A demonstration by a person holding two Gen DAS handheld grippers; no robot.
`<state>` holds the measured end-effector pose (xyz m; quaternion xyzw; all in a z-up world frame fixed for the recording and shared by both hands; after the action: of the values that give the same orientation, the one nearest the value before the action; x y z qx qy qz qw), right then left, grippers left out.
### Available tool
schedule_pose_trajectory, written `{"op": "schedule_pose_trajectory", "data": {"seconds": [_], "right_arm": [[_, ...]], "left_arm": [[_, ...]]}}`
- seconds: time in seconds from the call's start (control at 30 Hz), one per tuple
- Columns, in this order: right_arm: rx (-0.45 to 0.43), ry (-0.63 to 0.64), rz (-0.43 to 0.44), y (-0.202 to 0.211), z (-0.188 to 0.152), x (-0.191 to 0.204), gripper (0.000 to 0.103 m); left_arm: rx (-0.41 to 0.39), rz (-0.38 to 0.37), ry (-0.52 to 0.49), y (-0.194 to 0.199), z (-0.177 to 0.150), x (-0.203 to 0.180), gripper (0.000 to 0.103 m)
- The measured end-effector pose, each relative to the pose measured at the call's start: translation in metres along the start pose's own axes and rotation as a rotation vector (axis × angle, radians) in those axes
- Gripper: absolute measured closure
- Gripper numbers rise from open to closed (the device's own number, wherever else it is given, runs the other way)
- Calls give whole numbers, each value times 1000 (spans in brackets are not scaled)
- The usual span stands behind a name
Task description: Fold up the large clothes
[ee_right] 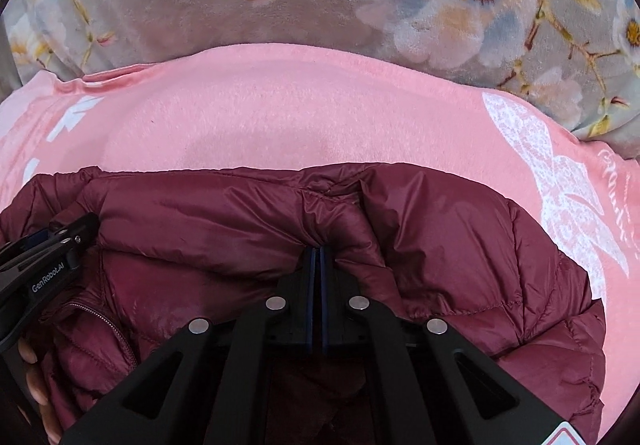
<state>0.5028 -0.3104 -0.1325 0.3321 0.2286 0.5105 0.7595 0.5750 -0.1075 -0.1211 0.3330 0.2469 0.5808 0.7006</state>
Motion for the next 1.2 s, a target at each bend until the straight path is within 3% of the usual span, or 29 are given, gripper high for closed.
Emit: {"op": "schedule_pose_trajectory", "data": {"seconds": [1.2], "right_arm": [[0, 35, -29, -2, 0, 6, 103]], "left_arm": [[12, 93, -90, -4, -2, -8, 58]]}}
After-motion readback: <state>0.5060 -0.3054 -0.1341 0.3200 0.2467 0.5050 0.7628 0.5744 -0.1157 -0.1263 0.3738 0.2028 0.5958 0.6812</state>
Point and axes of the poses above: each gripper's, at about its wrist camera, not at the fingertips, and y roughly against the way its jaws point, x to its left, z to its top, the point moved 4 cm from there along -y, roughly the way its jaws point, and after that the axes turned 7 degrees about -y, right-handed, at the moved point
